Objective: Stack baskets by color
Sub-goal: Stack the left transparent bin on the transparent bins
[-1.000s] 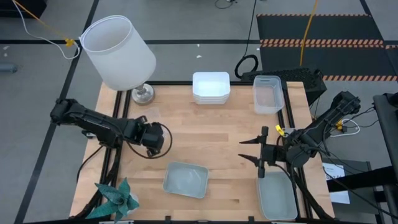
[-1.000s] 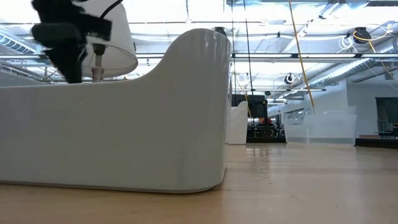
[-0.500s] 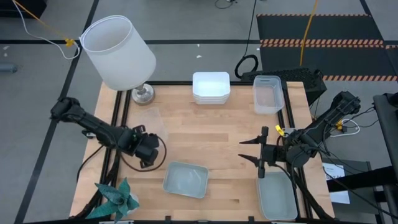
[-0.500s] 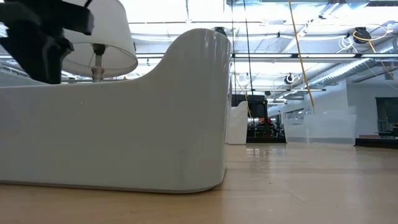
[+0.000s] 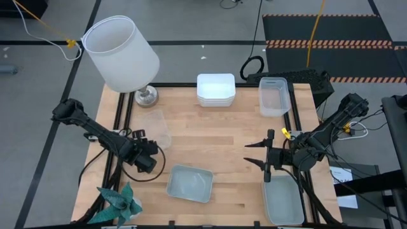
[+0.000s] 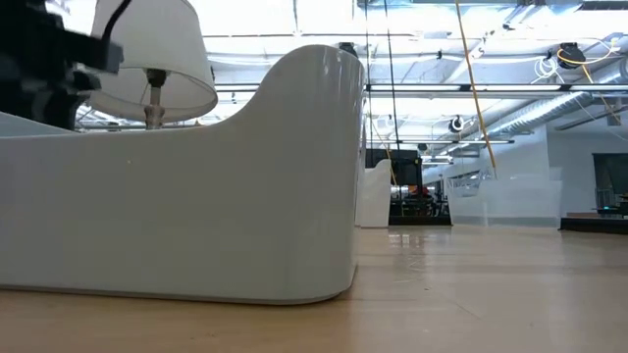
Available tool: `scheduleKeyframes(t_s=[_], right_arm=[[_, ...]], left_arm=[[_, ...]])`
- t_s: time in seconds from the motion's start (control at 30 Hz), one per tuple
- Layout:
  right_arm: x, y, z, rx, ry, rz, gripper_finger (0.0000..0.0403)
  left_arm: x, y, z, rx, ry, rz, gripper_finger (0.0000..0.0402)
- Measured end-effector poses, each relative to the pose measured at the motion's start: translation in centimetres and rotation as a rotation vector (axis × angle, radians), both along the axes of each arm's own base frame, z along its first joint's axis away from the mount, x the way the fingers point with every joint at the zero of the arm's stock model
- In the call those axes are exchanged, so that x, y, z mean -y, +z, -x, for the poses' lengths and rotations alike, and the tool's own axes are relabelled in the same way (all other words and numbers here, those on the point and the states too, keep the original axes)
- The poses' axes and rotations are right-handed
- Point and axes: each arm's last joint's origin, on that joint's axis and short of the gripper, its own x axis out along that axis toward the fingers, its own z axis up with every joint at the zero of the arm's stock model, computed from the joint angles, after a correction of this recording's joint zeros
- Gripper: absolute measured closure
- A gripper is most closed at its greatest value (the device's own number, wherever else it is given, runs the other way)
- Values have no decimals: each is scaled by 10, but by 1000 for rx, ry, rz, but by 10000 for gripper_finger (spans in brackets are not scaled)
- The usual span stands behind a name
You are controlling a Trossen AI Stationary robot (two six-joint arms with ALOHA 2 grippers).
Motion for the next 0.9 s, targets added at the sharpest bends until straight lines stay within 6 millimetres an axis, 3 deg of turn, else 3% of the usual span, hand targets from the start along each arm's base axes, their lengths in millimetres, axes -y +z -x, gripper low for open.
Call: scheduleKeyframes(t_s=[0.4, 0.77, 0.9], right_arm=[[0, 0, 0, -2, 2, 14, 204], [0, 0, 0, 4, 1, 5, 204], [1, 1, -3, 13, -13, -4, 204]], left_arm=[[-10, -24, -1, 1, -46, 2, 227], [-9, -24, -3, 10, -71, 15, 384], [-9, -17, -7, 24, -66, 17, 387]])
